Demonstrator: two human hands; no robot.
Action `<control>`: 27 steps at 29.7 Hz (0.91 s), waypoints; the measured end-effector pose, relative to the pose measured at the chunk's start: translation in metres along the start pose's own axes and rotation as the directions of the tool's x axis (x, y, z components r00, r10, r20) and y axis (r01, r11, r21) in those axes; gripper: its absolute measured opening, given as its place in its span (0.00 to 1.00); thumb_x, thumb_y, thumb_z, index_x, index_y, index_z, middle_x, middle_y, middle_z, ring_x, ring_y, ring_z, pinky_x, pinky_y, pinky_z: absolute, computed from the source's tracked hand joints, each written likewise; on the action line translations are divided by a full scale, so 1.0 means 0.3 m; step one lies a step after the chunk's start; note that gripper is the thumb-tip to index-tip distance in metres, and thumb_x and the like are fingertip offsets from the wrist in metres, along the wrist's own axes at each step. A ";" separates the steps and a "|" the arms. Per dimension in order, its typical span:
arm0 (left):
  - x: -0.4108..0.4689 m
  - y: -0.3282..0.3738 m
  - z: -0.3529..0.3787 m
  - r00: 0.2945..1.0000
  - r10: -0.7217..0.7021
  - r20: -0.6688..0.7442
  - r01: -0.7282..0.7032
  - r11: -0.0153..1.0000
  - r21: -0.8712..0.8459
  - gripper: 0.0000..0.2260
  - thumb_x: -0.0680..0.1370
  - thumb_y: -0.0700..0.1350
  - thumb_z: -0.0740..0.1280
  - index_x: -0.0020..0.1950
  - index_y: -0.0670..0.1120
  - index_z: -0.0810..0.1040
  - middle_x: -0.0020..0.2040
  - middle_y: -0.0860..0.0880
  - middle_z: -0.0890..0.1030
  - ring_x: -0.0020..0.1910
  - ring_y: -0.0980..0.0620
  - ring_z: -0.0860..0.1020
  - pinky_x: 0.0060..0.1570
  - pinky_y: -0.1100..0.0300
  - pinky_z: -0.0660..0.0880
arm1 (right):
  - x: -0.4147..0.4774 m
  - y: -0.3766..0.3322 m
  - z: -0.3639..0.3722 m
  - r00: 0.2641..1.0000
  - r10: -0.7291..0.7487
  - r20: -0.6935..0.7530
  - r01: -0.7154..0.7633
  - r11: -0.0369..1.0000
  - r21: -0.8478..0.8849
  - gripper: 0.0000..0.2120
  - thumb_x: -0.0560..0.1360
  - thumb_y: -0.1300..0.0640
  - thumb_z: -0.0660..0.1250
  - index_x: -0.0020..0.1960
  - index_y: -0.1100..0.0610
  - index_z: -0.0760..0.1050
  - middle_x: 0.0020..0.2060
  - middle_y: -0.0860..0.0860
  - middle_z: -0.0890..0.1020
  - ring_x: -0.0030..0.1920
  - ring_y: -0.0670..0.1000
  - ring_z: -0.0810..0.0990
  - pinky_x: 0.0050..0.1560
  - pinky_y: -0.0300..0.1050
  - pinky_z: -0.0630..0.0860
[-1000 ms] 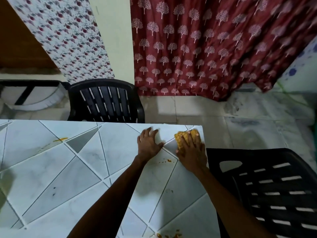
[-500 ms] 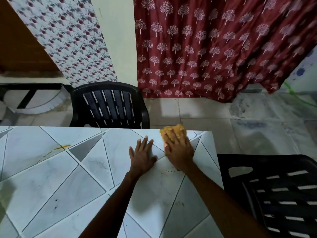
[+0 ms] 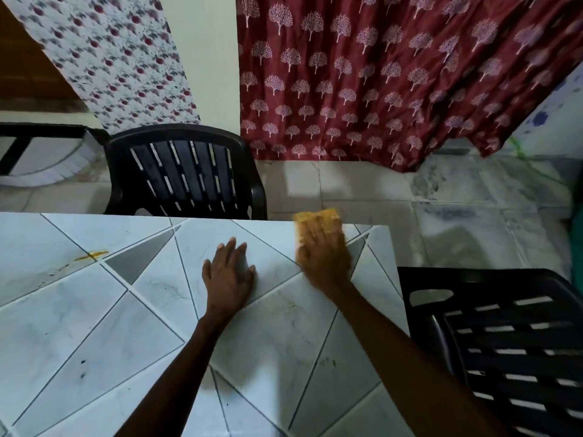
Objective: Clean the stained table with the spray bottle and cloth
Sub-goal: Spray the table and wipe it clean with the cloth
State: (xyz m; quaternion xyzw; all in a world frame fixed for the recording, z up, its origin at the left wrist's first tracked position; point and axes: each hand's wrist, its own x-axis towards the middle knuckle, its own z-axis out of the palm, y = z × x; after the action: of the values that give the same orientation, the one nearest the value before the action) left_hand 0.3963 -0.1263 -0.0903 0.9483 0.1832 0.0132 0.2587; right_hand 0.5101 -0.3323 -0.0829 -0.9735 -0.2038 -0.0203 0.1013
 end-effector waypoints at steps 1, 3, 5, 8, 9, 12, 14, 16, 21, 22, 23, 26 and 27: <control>-0.002 -0.012 -0.009 0.999 -0.008 -0.036 0.007 1.000 -0.019 0.31 0.74 0.62 0.54 0.75 0.52 0.68 0.78 0.48 0.63 0.78 0.43 0.59 0.73 0.41 0.55 | -0.049 -0.086 0.010 0.991 -0.131 0.016 0.131 0.991 0.000 0.26 0.81 0.47 0.52 0.79 0.49 0.63 0.78 0.53 0.65 0.79 0.64 0.58 0.75 0.64 0.58; -0.010 -0.064 -0.038 0.995 -0.033 -0.089 0.033 0.999 0.007 0.32 0.73 0.64 0.53 0.74 0.52 0.69 0.77 0.47 0.65 0.77 0.42 0.60 0.72 0.41 0.57 | -0.198 -0.180 0.003 0.939 -0.334 0.082 0.334 0.943 0.017 0.28 0.81 0.46 0.56 0.80 0.46 0.59 0.80 0.50 0.61 0.80 0.64 0.54 0.77 0.62 0.57; -0.021 -0.107 -0.065 0.994 -0.036 -0.102 0.042 0.998 0.052 0.33 0.73 0.66 0.53 0.74 0.53 0.69 0.78 0.47 0.64 0.78 0.41 0.59 0.72 0.40 0.56 | -0.336 -0.124 -0.029 0.910 -0.404 0.093 0.401 0.915 0.049 0.30 0.81 0.44 0.58 0.81 0.44 0.54 0.82 0.47 0.56 0.81 0.60 0.50 0.79 0.59 0.54; -0.041 -0.195 -0.114 0.994 -0.053 -0.090 0.060 0.996 0.070 0.34 0.74 0.68 0.53 0.76 0.55 0.65 0.79 0.48 0.60 0.79 0.42 0.55 0.73 0.39 0.52 | -0.363 0.050 -0.042 0.958 -0.258 0.129 0.258 0.966 0.015 0.30 0.82 0.43 0.54 0.82 0.48 0.54 0.82 0.49 0.52 0.82 0.58 0.47 0.77 0.63 0.55; -0.048 -0.212 -0.125 0.994 -0.060 -0.092 0.067 0.995 0.073 0.34 0.74 0.69 0.54 0.77 0.55 0.63 0.80 0.49 0.59 0.79 0.43 0.54 0.74 0.39 0.51 | -0.314 0.089 -0.036 0.981 -0.148 0.126 0.152 0.988 -0.021 0.31 0.82 0.42 0.50 0.82 0.51 0.53 0.82 0.52 0.51 0.82 0.59 0.47 0.77 0.64 0.56; -0.081 -0.288 -0.160 0.987 -0.116 -0.115 0.124 0.989 0.075 0.34 0.74 0.69 0.55 0.77 0.55 0.63 0.80 0.48 0.59 0.79 0.42 0.54 0.73 0.38 0.51 | -0.071 -0.022 0.016 0.987 0.135 0.081 -0.132 0.990 -0.047 0.32 0.82 0.42 0.47 0.82 0.55 0.53 0.81 0.58 0.55 0.81 0.66 0.49 0.78 0.68 0.54; -0.096 -0.319 -0.177 0.982 -0.134 -0.130 0.146 0.986 0.086 0.33 0.75 0.68 0.55 0.76 0.55 0.64 0.79 0.48 0.59 0.79 0.42 0.55 0.73 0.38 0.52 | 0.035 -0.204 0.066 0.995 0.084 0.062 -0.081 0.996 -0.038 0.31 0.82 0.42 0.46 0.81 0.55 0.56 0.80 0.57 0.59 0.80 0.68 0.52 0.76 0.69 0.56; -0.110 -0.358 -0.198 0.976 -0.165 -0.142 0.180 0.979 0.100 0.32 0.76 0.67 0.54 0.76 0.55 0.63 0.80 0.48 0.59 0.79 0.41 0.55 0.73 0.37 0.52 | 0.030 -0.411 0.091 0.988 -0.147 0.043 0.146 0.989 0.018 0.29 0.82 0.43 0.49 0.80 0.53 0.60 0.79 0.55 0.62 0.80 0.65 0.55 0.75 0.65 0.58; -0.124 -0.473 -0.267 0.951 -0.264 -0.163 0.284 0.951 0.119 0.32 0.74 0.68 0.55 0.76 0.55 0.64 0.79 0.47 0.60 0.77 0.40 0.56 0.70 0.35 0.54 | -0.257 -0.444 0.026 0.729 -0.679 0.085 0.670 0.733 0.116 0.29 0.80 0.45 0.60 0.80 0.49 0.61 0.80 0.50 0.61 0.80 0.60 0.55 0.76 0.63 0.60; -0.127 -0.496 -0.282 0.946 -0.277 -0.167 0.298 0.947 0.119 0.32 0.74 0.68 0.55 0.75 0.55 0.65 0.79 0.47 0.60 0.77 0.40 0.57 0.69 0.35 0.55 | -0.287 -0.373 0.020 0.727 -0.675 0.126 0.665 0.737 0.116 0.30 0.80 0.44 0.60 0.80 0.48 0.60 0.81 0.50 0.59 0.81 0.60 0.54 0.75 0.63 0.60; -0.130 -0.508 -0.293 0.943 -0.287 -0.167 0.307 0.945 0.112 0.32 0.73 0.68 0.56 0.75 0.56 0.65 0.79 0.47 0.60 0.77 0.40 0.57 0.69 0.35 0.56 | -0.290 -0.293 0.023 0.768 -0.624 0.144 0.615 0.781 0.103 0.30 0.80 0.43 0.59 0.80 0.47 0.59 0.81 0.49 0.58 0.81 0.60 0.54 0.75 0.64 0.61; -0.146 -0.537 -0.305 0.941 -0.295 -0.167 0.309 0.949 0.060 0.32 0.73 0.65 0.59 0.75 0.55 0.66 0.79 0.48 0.60 0.78 0.41 0.57 0.71 0.36 0.55 | -0.143 -0.242 0.078 0.945 -0.303 0.118 0.303 0.953 0.025 0.29 0.83 0.43 0.52 0.81 0.52 0.58 0.81 0.56 0.58 0.81 0.63 0.52 0.75 0.67 0.59; -0.155 -0.537 -0.306 0.943 -0.285 -0.173 0.297 0.954 0.045 0.31 0.73 0.64 0.60 0.75 0.55 0.66 0.79 0.49 0.60 0.78 0.41 0.56 0.72 0.37 0.55 | -0.061 -0.305 0.102 0.981 -0.172 0.087 0.172 0.985 0.001 0.29 0.83 0.43 0.50 0.81 0.54 0.58 0.80 0.58 0.59 0.80 0.65 0.52 0.76 0.67 0.58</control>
State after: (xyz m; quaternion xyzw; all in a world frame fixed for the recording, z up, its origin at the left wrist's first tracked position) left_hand 0.2871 0.0307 -0.0875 0.9151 0.3422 0.0464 0.2083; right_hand 0.4566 -0.2510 -0.0969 -0.9526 -0.2914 0.0128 0.0868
